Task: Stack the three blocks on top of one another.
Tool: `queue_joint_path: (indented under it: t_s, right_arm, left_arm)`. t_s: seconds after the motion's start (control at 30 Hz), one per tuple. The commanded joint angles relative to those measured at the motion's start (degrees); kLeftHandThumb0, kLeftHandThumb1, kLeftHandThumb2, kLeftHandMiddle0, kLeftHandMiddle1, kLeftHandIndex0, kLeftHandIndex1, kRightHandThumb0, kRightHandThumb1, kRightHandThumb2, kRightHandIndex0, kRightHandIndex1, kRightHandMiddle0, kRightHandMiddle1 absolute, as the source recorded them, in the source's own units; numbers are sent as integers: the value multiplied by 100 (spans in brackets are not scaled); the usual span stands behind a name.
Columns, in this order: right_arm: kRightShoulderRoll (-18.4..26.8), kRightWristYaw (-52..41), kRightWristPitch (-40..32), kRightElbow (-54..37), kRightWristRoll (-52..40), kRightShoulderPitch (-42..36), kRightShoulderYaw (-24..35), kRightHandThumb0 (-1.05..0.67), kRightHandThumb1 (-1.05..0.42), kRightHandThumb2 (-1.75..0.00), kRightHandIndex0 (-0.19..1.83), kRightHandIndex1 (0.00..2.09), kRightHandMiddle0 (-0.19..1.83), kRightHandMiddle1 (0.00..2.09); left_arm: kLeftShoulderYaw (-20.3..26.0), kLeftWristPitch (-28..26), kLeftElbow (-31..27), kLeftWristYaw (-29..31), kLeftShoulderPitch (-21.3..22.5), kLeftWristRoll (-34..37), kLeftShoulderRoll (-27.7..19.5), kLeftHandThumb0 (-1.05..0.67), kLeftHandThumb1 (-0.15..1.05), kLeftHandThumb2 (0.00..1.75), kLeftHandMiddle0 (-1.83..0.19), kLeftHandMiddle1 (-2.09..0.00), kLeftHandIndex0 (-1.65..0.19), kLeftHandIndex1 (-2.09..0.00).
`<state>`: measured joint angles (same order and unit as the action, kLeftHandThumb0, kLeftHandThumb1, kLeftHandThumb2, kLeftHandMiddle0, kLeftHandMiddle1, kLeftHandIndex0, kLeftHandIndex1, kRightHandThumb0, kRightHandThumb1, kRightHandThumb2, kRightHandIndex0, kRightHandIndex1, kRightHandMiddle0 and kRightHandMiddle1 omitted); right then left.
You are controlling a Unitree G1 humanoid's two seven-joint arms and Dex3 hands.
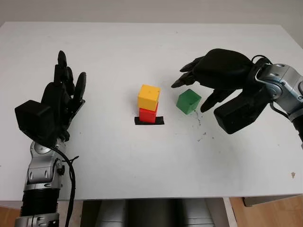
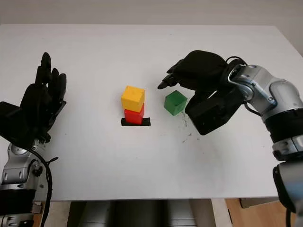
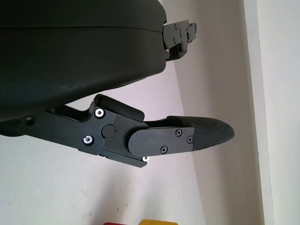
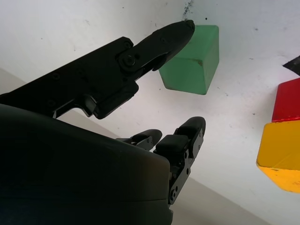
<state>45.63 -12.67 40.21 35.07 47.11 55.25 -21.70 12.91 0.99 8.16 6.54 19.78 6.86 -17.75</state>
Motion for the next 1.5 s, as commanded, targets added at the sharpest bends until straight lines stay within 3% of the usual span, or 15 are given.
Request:
queue_joint_path:
  t_s: [0.0,0.33,0.9,1.23,1.27,1.3,1.33,1.4,1.47]
  right_arm:
    - [47,114,9,138,28,-62,-24,-66,-78,-5,48,9,65,15]
    - [-9,929,49,743,241,-74,-211,-61,-76,-5,48,7,71,16]
    - [-305,1193,-81,1293,287,87,-441,-57,-80,-6,46,6,68,12]
    - [-436,1829,125,1706,297,183,-559,-47,-82,-6,56,9,82,19]
    - [-435,1929,185,1769,305,200,-574,-43,-85,-6,57,10,84,29]
    - [-434,2001,227,1819,313,217,-589,-40,-89,-6,59,9,71,68]
    - [-432,2079,259,1866,327,237,-608,-38,-91,-6,60,9,61,91]
    - [-422,2227,283,1941,387,279,-659,-36,-93,-6,61,8,51,119]
    - [-403,2396,309,1993,478,317,-716,-36,-94,-5,61,8,49,127]
  left_arm:
    - [-27,-12,-129,12,-37,-26,9,-70,105,49,19,0,19,0]
    - [-49,-41,-257,44,-142,-129,-25,-69,105,50,19,0,19,0]
    - [-61,-315,-399,57,-176,-135,3,-70,105,49,19,0,19,0]
    - [-59,-453,-455,-5,-208,-137,49,-69,105,48,19,0,19,0]
    - [-58,-456,-451,-14,-206,-138,53,-69,105,48,19,0,19,0]
    - [-57,-457,-447,-20,-204,-136,57,-68,105,48,19,0,19,0]
    - [-56,-453,-436,-19,-200,-131,59,-68,105,48,19,0,19,0]
    - [-66,-445,-403,8,-193,-142,36,-69,105,48,19,0,19,0]
    - [-73,-467,-408,28,-197,-150,19,-70,105,49,19,0,19,0]
